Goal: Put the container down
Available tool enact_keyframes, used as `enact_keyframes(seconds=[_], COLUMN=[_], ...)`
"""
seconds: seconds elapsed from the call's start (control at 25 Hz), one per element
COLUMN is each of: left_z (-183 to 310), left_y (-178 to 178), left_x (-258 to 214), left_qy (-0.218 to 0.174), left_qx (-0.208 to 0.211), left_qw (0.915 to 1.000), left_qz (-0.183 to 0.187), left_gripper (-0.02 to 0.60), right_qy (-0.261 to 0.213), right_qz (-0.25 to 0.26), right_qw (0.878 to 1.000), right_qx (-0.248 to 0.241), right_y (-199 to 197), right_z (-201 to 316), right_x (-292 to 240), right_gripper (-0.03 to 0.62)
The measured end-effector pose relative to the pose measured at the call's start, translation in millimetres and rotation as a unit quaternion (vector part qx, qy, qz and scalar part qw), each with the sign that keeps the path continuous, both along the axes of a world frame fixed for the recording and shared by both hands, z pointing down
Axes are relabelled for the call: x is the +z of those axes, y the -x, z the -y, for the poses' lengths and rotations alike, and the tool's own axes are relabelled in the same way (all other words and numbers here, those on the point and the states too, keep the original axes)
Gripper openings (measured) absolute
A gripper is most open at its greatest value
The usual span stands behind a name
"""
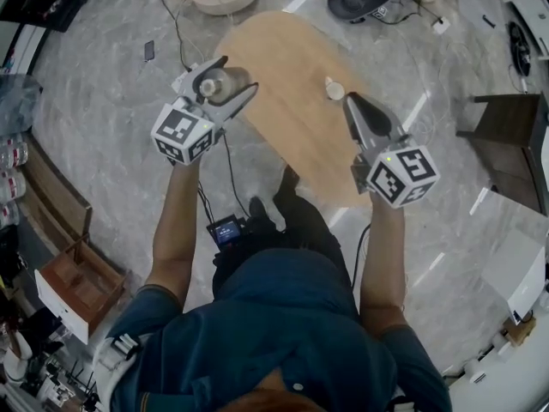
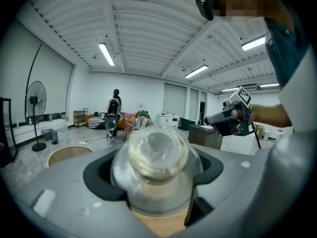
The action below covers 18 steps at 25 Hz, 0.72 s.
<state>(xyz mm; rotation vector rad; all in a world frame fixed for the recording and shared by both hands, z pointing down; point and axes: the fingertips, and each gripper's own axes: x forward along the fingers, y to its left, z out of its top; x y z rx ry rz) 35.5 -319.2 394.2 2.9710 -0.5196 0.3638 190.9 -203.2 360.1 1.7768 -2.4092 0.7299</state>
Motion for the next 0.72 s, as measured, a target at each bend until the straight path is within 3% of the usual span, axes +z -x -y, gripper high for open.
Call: enact_keyframes(seconds=[0.72], left_z=[18], left_y=[-42], left_x=[140], left_qy=[0.036], left_qx=[0.015], left_qw=[0.9986], left_qz=[0.036], left_gripper=[0.341], right_qy=[0.038], right_qz=[-0.017], right_qw=[0.999], right_qx=[0.031], right_y=[-29], right_z=[15], right_x=[112], right_gripper=[0.012])
